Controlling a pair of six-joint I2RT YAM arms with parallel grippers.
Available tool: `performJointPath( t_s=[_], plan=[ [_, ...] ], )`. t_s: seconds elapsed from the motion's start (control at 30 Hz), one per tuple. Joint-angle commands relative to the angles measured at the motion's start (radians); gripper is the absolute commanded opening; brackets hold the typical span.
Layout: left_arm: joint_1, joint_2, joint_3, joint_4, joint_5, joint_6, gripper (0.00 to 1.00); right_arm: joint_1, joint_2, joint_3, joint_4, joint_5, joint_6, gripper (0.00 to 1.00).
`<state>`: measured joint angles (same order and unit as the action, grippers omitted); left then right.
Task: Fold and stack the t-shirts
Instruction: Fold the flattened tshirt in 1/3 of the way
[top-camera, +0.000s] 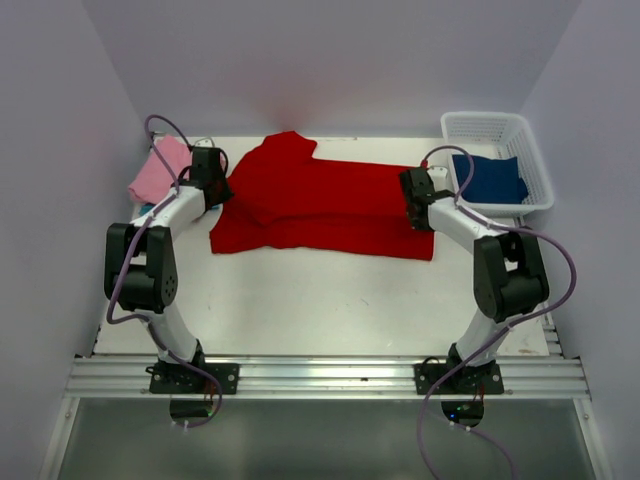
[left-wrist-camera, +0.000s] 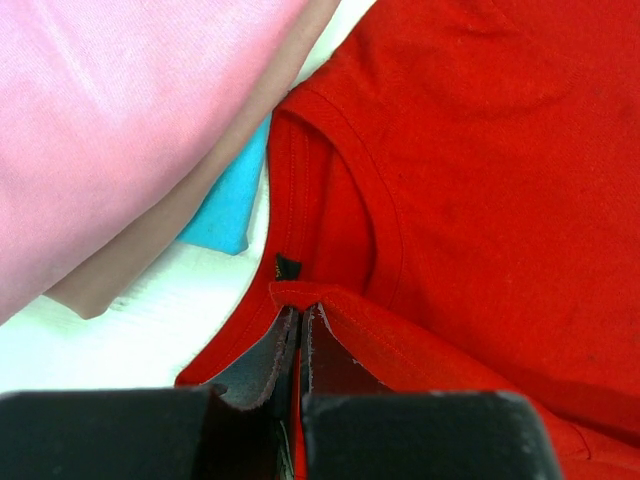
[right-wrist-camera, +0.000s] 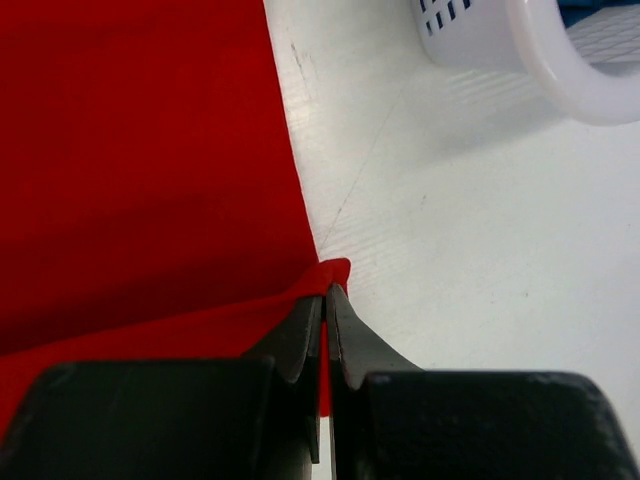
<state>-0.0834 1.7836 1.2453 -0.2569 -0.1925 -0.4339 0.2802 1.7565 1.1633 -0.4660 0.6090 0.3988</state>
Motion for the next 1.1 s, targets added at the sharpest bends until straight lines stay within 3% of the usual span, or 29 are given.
performJointPath(
  t_s=[0.0,0.9,1.0,1.03,1.07],
  plan=[
    [0.016,-0.013,0.006,0.025,-0.01,-0.009,0.0,-0.004,-0.049,-0.011,0.056,-0.002,-0.011,0.0],
    [0.017,0.108,0.103,0.05,0.028,-0.005,0.0,-0.006,0.113,0.068,0.024,-0.012,0.001,0.0],
    [0.017,0.1,0.095,0.096,0.062,-0.005,0.45,-0.004,0.112,0.085,0.004,-0.006,0.018,0.58],
    [0.017,0.082,0.088,0.128,0.071,-0.006,0.77,-0.004,0.095,0.082,0.01,-0.003,0.028,0.98],
    [0.017,0.068,0.065,0.149,0.077,-0.009,0.93,-0.004,0.083,0.076,0.018,-0.002,0.028,0.99]
  ],
)
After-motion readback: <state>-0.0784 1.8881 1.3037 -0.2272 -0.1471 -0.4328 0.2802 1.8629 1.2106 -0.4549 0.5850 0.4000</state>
